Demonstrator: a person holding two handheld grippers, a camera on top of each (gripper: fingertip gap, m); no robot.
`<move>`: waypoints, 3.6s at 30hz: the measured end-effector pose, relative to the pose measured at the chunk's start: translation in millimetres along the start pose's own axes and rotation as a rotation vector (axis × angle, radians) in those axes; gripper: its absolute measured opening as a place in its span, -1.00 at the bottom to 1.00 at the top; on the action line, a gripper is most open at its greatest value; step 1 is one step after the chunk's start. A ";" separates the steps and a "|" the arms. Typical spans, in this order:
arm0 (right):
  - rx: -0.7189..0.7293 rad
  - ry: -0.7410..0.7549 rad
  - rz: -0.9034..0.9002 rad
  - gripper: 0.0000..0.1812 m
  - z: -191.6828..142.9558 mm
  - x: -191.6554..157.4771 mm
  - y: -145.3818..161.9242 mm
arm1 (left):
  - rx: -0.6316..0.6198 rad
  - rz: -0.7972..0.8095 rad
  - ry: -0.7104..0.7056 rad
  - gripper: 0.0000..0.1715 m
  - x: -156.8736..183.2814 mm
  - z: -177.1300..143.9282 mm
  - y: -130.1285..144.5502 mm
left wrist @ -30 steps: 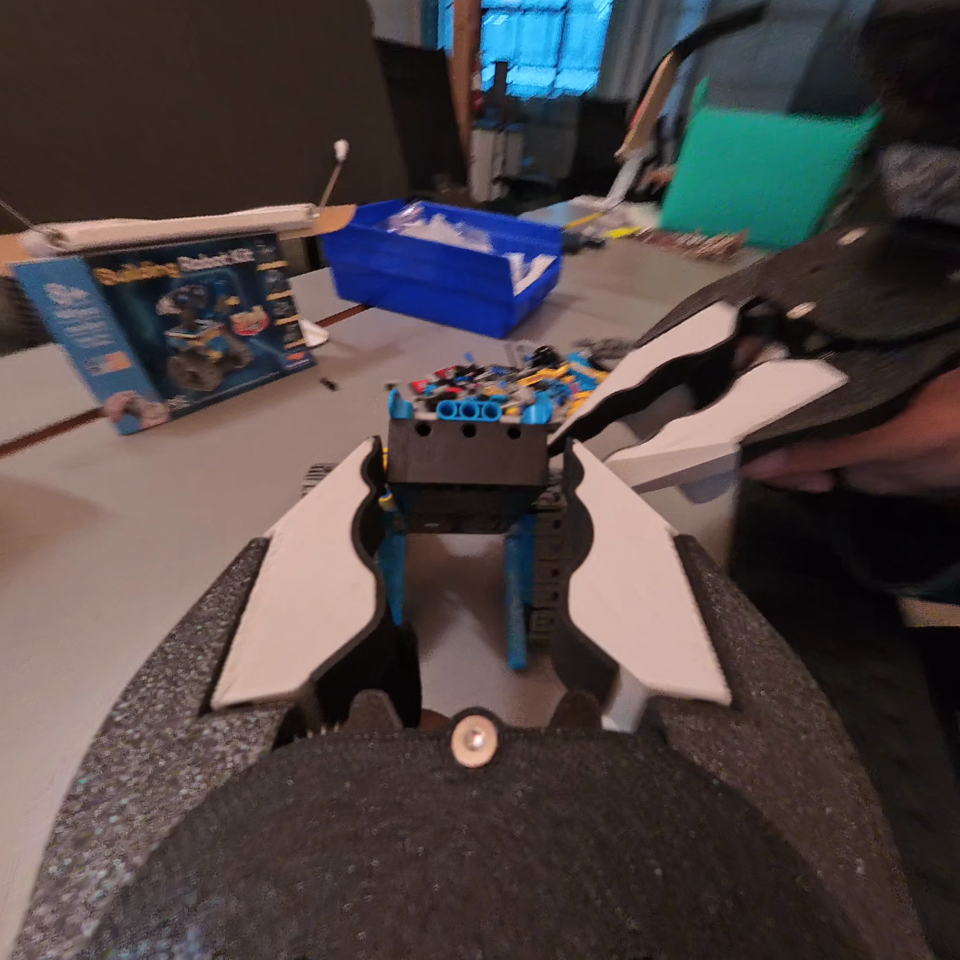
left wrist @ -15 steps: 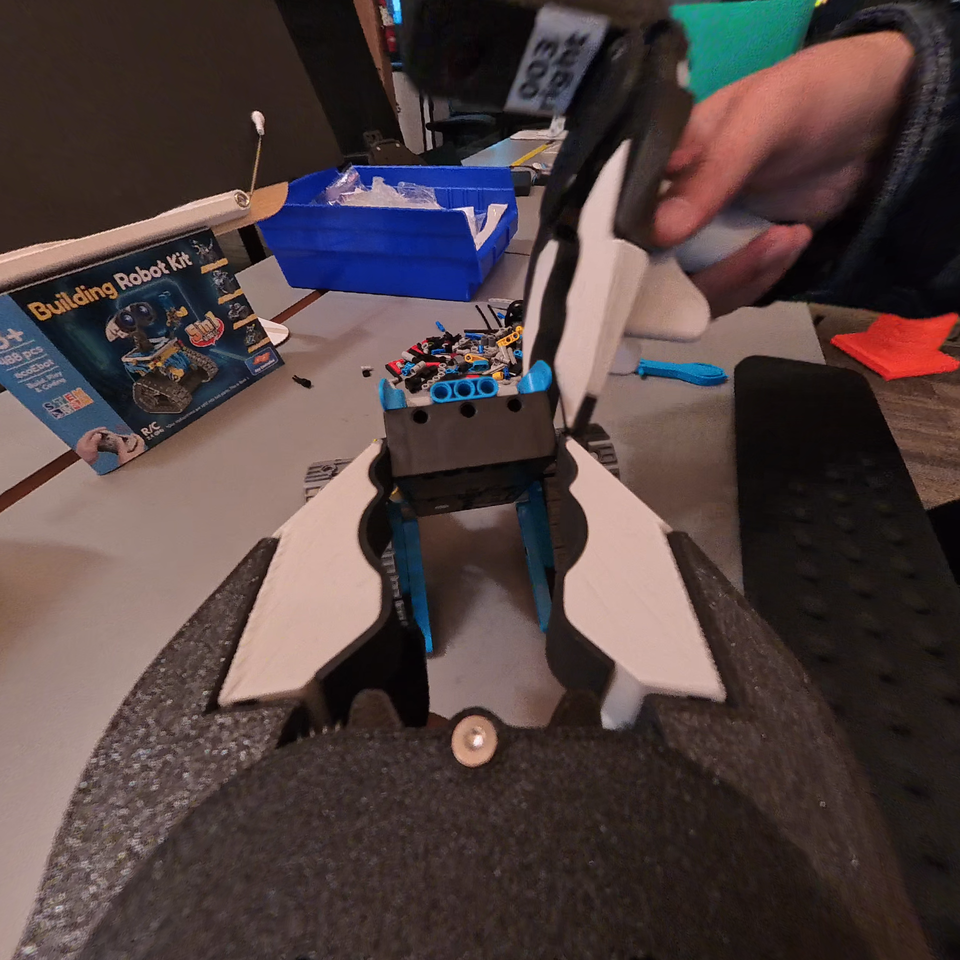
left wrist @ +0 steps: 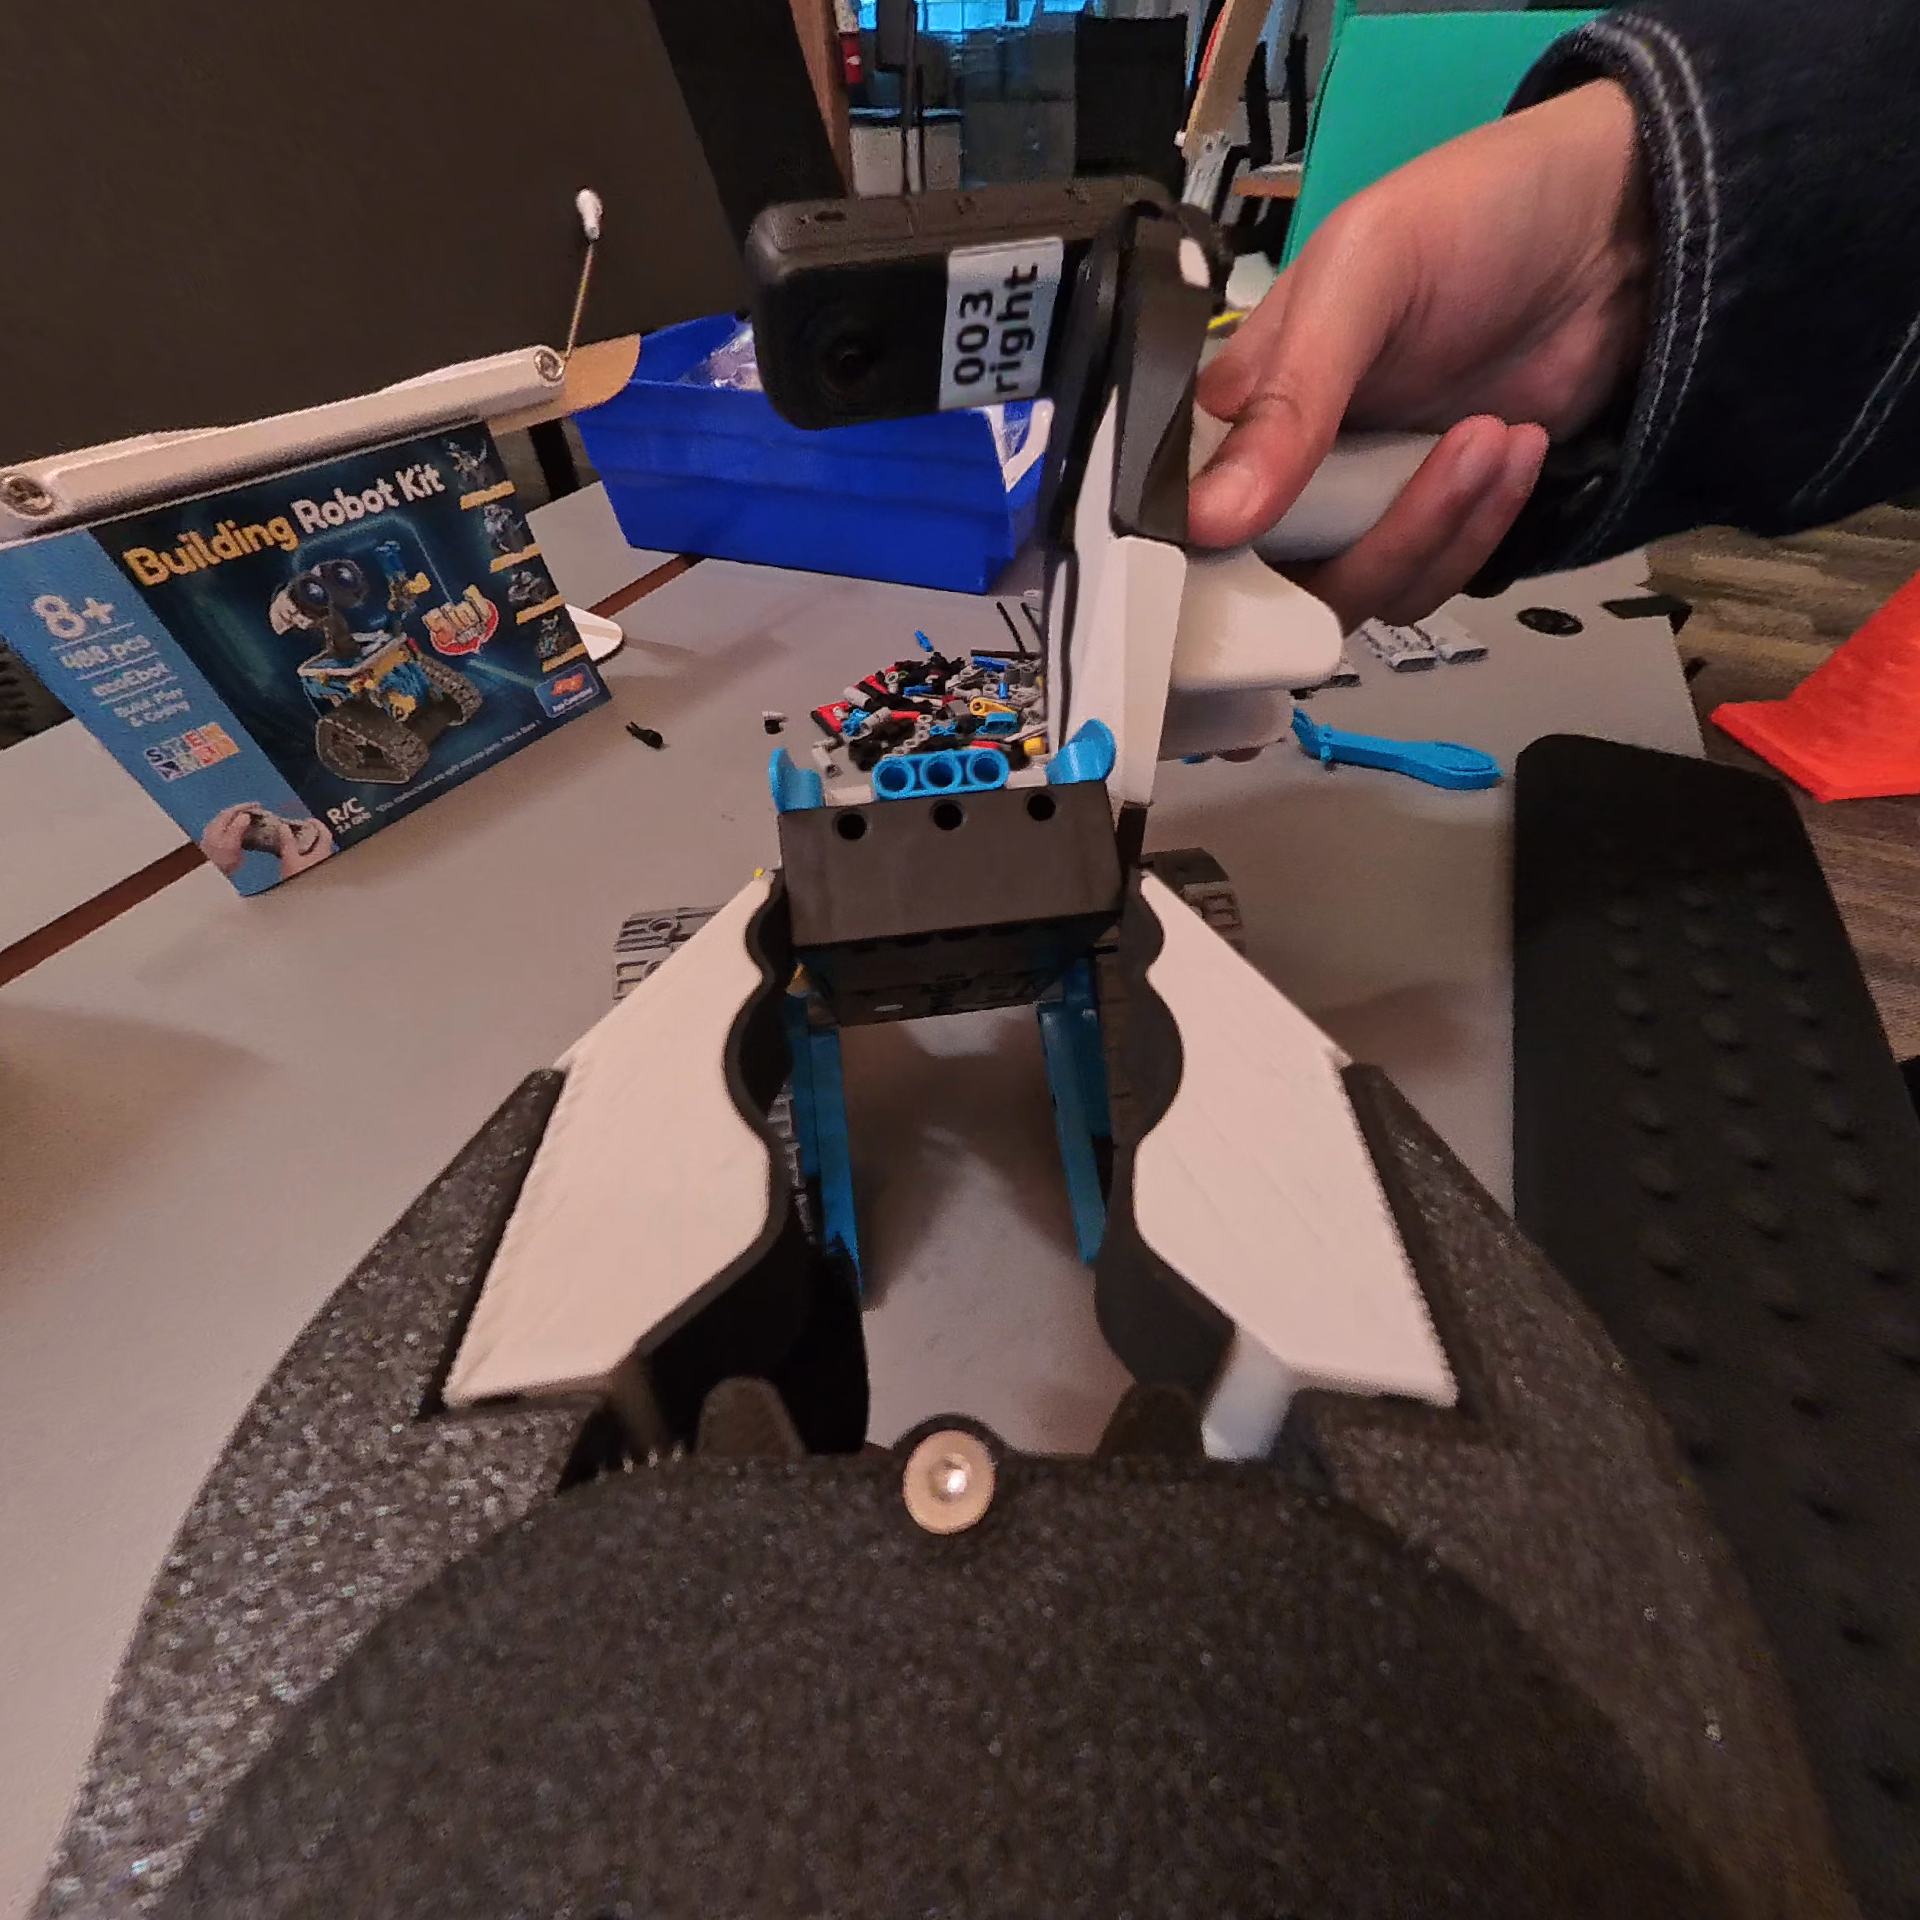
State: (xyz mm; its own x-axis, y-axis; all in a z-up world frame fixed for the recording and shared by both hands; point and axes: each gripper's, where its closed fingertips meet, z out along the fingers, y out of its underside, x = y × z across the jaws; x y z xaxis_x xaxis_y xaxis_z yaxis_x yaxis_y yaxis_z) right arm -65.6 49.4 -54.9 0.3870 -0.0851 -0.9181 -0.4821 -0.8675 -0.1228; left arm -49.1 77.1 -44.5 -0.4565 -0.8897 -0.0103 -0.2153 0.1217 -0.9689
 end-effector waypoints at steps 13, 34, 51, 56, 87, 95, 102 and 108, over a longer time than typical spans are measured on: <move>-0.201 0.188 -0.109 -1.00 -2.7 10.8 46.5 | -0.008 -0.094 -0.181 -0.29 -71.2 -34.6 10.0; 0.192 1.196 -0.328 -0.76 -249.6 176.0 37.2 | 0.100 -0.193 0.010 -0.26 -69.7 -61.4 9.6; 0.444 -0.025 -0.881 -0.73 -7.6 -19.9 -56.5 | -0.049 -0.320 0.379 -0.43 -19.0 -34.0 11.4; 0.303 -0.019 -0.899 -0.78 18.1 -3.6 -34.9 | -0.035 -0.330 0.558 -0.45 -9.2 -42.0 11.7; 0.290 -0.259 -0.709 -0.69 28.3 -12.2 -20.4 | 0.009 -0.340 0.664 -0.46 15.7 -43.7 10.5; 0.284 -0.210 -0.789 -0.77 27.2 -8.9 -17.3 | 0.008 -0.302 0.652 -0.48 15.9 -44.1 12.1; 0.401 -0.248 -0.810 -0.78 -17.0 -17.7 -18.9 | 0.026 -0.317 0.574 -0.49 -7.6 -61.6 14.6; 0.459 -0.140 -0.839 -0.77 -35.3 -7.6 -24.7 | 0.049 -0.363 0.545 -0.50 -21.0 -59.9 13.9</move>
State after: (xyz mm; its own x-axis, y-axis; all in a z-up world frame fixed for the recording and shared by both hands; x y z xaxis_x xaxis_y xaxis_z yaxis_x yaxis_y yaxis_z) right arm -28.9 54.2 -31.6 0.6622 0.5603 -0.4976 -0.3632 -0.3407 -0.8671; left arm -94.2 123.8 -42.9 -0.7372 -0.5182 0.4337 -0.4044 -0.1758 -0.8975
